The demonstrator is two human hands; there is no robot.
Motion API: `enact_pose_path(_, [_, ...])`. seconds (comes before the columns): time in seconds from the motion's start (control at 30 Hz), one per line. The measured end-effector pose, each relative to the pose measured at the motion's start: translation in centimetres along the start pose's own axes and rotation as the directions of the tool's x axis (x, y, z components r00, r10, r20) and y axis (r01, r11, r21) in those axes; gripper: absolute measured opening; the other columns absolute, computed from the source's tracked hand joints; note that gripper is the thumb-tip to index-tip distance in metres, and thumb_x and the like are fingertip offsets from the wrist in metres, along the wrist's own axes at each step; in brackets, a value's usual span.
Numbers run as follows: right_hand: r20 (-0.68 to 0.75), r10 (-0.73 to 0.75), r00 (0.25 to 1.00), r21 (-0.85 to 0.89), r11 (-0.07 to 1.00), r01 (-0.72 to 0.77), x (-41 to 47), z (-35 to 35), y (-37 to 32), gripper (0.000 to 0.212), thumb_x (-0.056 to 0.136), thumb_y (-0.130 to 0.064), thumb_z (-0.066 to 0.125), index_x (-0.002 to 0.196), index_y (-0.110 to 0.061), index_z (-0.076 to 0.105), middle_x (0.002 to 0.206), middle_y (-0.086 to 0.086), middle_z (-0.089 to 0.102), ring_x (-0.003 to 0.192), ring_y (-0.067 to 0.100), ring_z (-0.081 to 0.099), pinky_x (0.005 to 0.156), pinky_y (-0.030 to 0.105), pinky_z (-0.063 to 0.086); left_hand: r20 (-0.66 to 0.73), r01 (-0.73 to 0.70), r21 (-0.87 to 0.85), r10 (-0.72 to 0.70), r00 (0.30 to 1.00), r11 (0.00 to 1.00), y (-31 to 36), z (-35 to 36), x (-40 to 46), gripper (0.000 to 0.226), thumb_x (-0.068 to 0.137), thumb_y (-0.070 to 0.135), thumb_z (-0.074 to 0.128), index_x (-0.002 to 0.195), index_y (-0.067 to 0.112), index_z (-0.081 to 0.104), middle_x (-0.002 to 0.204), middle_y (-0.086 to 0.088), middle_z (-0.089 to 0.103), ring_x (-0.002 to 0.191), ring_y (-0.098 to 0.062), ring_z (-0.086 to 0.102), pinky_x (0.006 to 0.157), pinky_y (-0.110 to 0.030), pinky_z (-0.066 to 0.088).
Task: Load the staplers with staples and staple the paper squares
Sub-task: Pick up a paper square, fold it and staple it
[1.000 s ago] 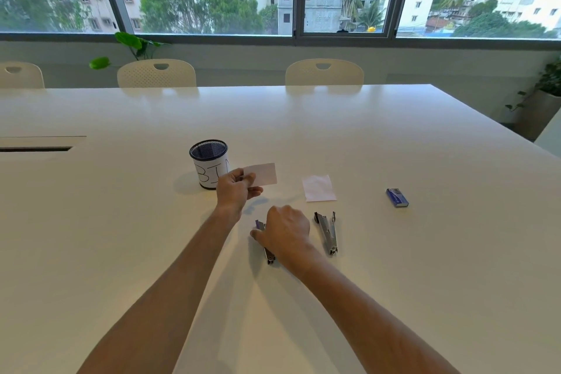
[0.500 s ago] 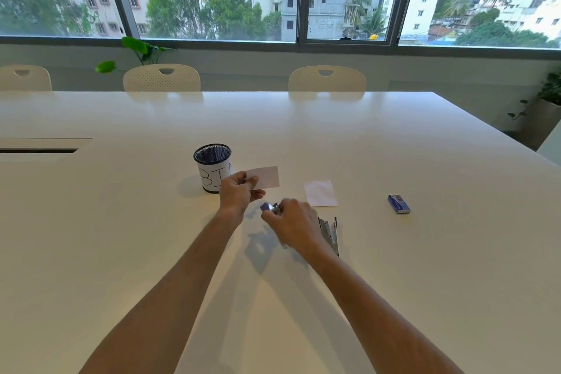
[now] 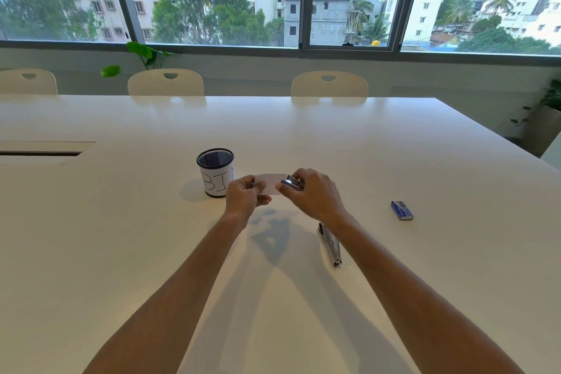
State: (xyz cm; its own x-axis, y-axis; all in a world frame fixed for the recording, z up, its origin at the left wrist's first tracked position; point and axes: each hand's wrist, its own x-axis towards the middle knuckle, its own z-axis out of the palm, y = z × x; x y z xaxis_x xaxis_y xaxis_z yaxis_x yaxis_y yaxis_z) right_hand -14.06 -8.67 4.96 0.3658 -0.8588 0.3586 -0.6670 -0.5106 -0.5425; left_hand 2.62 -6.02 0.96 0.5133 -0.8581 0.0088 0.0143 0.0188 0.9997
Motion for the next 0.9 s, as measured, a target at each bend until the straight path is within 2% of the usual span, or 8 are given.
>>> enact_pose_path(0.13, [0.094, -0.217, 0.972, -0.345, 0.908, 0.236, 1.8, -1.3, -0.2, 0.052, 0.08, -0.062, 0.06, 0.109, -0.019, 0.062, 0.102, 0.0, 0.059, 0.082, 0.027, 0.063, 0.067, 0.032, 0.045, 0.03, -0.019, 0.038, 0.018, 0.999, 0.999, 0.2, 0.1, 0.2, 0.007, 0.09, 0.004, 0.061, 0.09, 0.002, 0.067, 0.084, -0.017, 0.069, 0.049, -0.019, 0.063, 0.055, -0.025, 0.058])
enact_pose_path(0.3, [0.183, -0.332, 0.925, -0.547, 0.748, 0.376, 3.7, -2.4, -0.9, 0.052, 0.081, -0.058, 0.062, 0.117, -0.02, 0.059, 0.11, 0.001, 0.056, 0.081, 0.028, 0.065, 0.06, 0.03, 0.04, 0.042, -0.06, 0.111, 0.055, 0.998, 0.992, 0.4, 0.2, 0.5, 0.013, 0.09, 0.006, 0.061, 0.1, 0.001, 0.068, 0.087, -0.017, 0.07, 0.053, -0.022, 0.065, 0.057, -0.027, 0.059])
enact_pose_path(0.43, [0.253, -0.349, 0.902, -0.608, 0.668, 0.429, 4.8, -2.5, -1.5, 0.052, 0.08, -0.056, 0.066, 0.117, -0.02, 0.059, 0.11, 0.003, 0.057, 0.08, 0.027, 0.065, 0.059, 0.03, 0.04, 0.066, -0.117, 0.128, 0.109, 0.992, 0.985, 0.8, 0.1, 0.8, 0.01, 0.089, 0.004, 0.061, 0.089, 0.007, 0.07, 0.08, -0.015, 0.069, 0.051, -0.021, 0.065, 0.057, -0.028, 0.058])
enact_pose_path(0.57, [0.328, -0.285, 0.901, -0.617, 0.657, 0.433, 5.8, -2.2, -1.8, 0.051, 0.076, -0.054, 0.069, 0.115, -0.023, 0.062, 0.108, 0.002, 0.058, 0.084, 0.026, 0.065, 0.061, 0.03, 0.037, 0.089, -0.177, 0.171, 0.164, 0.982, 0.969, 1.1, 0.0, 1.2, 0.019, 0.089, 0.004, 0.059, 0.08, 0.016, 0.071, 0.075, -0.013, 0.069, 0.054, -0.025, 0.065, 0.064, -0.036, 0.059])
enact_pose_path(0.77, [0.382, -0.231, 0.895, -0.599, 0.676, 0.43, 6.7, -1.4, -1.9, 0.05, 0.074, -0.054, 0.072, 0.112, -0.022, 0.063, 0.099, 0.0, 0.062, 0.079, 0.018, 0.056, 0.065, 0.03, 0.043, 0.097, -0.244, 0.228, 0.227, 0.969, 0.943, 1.5, 0.0, 1.8, 0.014, 0.088, 0.005, 0.061, 0.084, 0.013, 0.071, 0.072, -0.012, 0.069, 0.052, -0.022, 0.065, 0.064, -0.036, 0.059])
enact_pose_path(0.9, [0.415, -0.181, 0.892, -0.614, 0.668, 0.421, 7.4, -1.2, -2.1, 0.051, 0.071, -0.055, 0.075, 0.106, -0.02, 0.065, 0.091, -0.001, 0.064, 0.079, 0.019, 0.059, 0.066, 0.03, 0.042, 0.12, -0.249, 0.257, 0.224, 0.967, 0.934, 1.7, 0.1, 2.1, 0.008, 0.086, 0.006, 0.064, 0.085, 0.012, 0.07, 0.077, -0.013, 0.071, 0.057, -0.019, 0.069, 0.066, -0.033, 0.06])
